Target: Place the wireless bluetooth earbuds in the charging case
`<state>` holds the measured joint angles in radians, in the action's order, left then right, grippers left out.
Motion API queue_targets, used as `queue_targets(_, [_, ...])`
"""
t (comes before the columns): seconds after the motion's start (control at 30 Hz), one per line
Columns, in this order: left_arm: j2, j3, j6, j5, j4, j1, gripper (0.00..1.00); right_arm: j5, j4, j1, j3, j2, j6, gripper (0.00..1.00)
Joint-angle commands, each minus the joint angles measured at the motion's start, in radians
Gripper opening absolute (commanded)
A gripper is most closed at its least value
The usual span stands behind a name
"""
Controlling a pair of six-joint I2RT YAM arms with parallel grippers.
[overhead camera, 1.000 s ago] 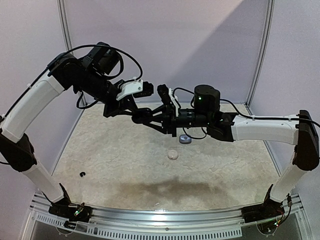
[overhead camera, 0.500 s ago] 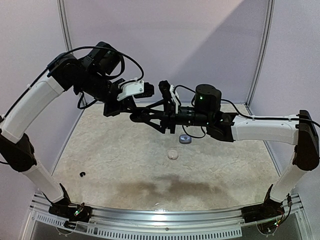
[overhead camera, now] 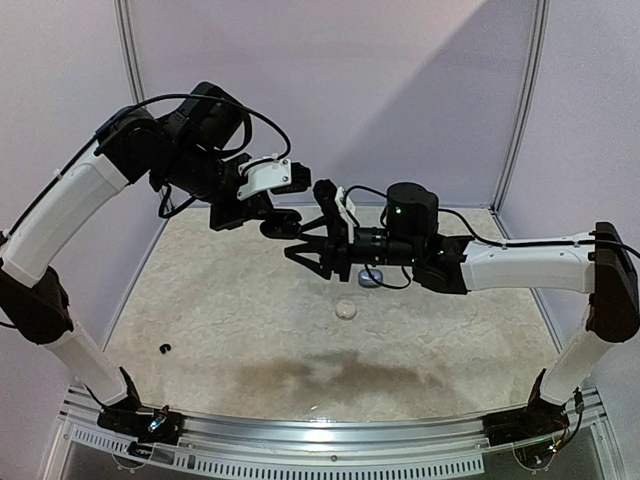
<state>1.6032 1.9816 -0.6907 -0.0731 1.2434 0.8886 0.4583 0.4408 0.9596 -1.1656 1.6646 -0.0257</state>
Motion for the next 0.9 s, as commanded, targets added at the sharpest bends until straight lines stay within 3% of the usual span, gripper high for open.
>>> queue_targets(0.0, [-0.018, 0.023, 0.006, -0.008, -0.006, 0.016, 0.0, -0.024, 0.05, 0.006, -0.023, 0.005, 0.052, 0.42])
queue_targets(0.17, [-0.019, 0.023, 0.015, -0.004, 0.001, 0.017, 0.0, -0.033, 0.09, 0.008, -0.022, 0.013, 0.044, 0.41])
queue_targets(0.4, [-0.016, 0.027, 0.017, -0.001, -0.01, 0.016, 0.0, -0.009, 0.041, 0.006, -0.047, 0.021, 0.059, 0.3])
queue_targets(0.67, [-0.014, 0.032, 0.022, -0.001, -0.019, 0.016, 0.0, -0.03, -0.003, 0.007, -0.07, 0.042, 0.055, 0.39])
queue_targets(0.87, [-0.016, 0.03, 0.02, 0.0, -0.015, 0.017, 0.0, -0.043, 0.005, 0.011, -0.072, 0.038, 0.067, 0.32])
